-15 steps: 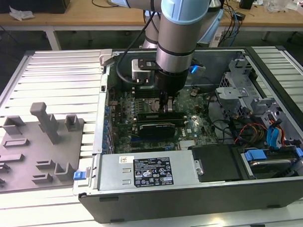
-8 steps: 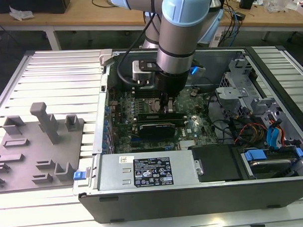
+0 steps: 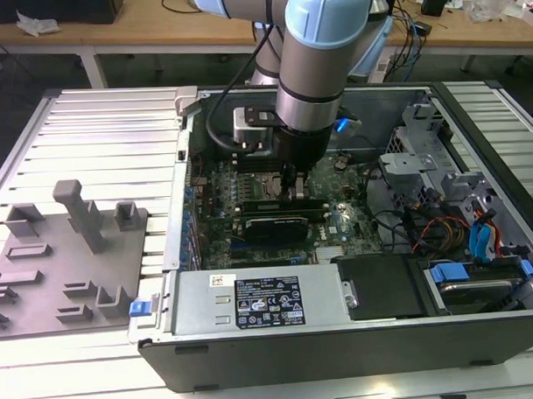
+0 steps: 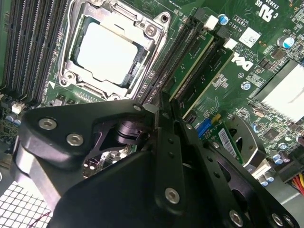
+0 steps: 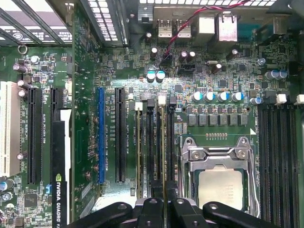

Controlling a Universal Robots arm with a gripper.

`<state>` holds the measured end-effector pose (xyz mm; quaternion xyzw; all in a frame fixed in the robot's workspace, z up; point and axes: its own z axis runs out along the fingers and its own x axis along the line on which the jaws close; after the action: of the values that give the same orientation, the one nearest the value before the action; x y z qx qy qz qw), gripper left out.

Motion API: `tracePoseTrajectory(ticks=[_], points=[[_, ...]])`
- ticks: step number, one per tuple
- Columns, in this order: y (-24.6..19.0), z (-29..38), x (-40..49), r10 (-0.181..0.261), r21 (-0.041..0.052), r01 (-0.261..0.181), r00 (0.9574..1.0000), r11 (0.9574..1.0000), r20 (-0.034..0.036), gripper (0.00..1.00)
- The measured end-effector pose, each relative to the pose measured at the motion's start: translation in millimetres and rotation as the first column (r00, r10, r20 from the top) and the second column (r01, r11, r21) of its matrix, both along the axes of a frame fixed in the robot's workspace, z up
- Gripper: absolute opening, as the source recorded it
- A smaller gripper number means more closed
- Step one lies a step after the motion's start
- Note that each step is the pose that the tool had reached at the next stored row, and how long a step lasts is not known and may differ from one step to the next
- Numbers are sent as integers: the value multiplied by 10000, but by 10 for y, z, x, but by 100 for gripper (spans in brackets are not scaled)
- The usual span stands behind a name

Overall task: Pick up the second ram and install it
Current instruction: 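Insert the second ram into the second slot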

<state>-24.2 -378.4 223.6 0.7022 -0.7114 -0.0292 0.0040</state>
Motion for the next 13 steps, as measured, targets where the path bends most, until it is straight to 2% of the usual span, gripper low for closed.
tracePoseTrajectory(ticks=[1, 2, 3, 4, 6, 7, 9, 10, 11, 12, 13], points=[[1, -4, 4, 4, 9, -4, 10000, 10000, 18, 14], [1, -3, 2, 4, 6, -4, 10000, 10000, 3, 14], [0, -1, 1, 2, 2, -2, 10000, 10000, 1, 21], [0, 15, 0, 0, -1, 0, 10000, 10000, -1, 21], [4, 175, 0, 0, -10, 0, 10000, 10000, 0, 21], [20, 263, 0, -1, -28, 1, 10000, 10000, 0, 21], [42, 344, 0, 0, -50, 0, 10000, 10000, 0, 20], [59, 418, 0, 0, -79, 0, 10000, 10000, -1, 13], [65, 456, 0, 0, -88, 0, 10000, 10000, 0, 11], [71, 497, 0, 0, -104, 0, 10000, 9999, 1, 11], [87, 567, 0, 0, -136, 0, 10000, 9999, 0, 11]])
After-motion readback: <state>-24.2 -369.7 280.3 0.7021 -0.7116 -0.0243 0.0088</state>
